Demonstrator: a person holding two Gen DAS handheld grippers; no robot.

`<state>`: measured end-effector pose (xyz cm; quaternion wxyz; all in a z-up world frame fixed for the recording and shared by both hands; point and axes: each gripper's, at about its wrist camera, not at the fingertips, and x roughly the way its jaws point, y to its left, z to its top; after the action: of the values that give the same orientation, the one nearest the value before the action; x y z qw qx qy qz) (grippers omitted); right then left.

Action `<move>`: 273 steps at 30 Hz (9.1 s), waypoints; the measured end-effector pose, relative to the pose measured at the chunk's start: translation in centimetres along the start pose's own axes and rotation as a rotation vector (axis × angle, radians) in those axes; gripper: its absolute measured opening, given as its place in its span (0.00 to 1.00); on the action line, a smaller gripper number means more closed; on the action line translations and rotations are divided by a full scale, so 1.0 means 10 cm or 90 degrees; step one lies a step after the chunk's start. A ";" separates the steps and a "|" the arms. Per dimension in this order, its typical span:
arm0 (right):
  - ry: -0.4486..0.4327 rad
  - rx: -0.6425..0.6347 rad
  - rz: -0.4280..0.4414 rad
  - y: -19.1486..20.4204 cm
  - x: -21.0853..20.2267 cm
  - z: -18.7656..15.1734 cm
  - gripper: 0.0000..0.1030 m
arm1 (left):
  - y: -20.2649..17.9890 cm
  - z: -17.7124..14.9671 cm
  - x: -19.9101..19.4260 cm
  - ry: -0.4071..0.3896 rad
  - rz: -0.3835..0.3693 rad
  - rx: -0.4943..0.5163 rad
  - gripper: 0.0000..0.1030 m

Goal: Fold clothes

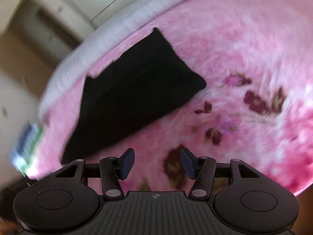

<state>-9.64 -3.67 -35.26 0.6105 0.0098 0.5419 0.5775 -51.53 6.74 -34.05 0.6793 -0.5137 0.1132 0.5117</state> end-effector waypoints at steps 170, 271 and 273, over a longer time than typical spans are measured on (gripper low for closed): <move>0.042 -0.921 -0.061 1.14 -0.32 0.65 0.17 | -1.01 0.98 -0.18 0.029 -0.079 0.927 0.27; -0.054 -0.222 -0.267 1.11 -0.07 -0.67 0.51 | -0.81 -0.35 -0.02 0.017 0.165 0.463 0.36; -0.041 -0.241 -0.273 1.14 -0.14 -0.76 0.51 | -0.80 -0.47 -0.23 0.004 0.164 0.457 0.37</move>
<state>-22.28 -5.57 -30.19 0.7266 -0.2006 0.3944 0.5256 -44.32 2.02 -29.91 0.7456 -0.2259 0.3512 0.5193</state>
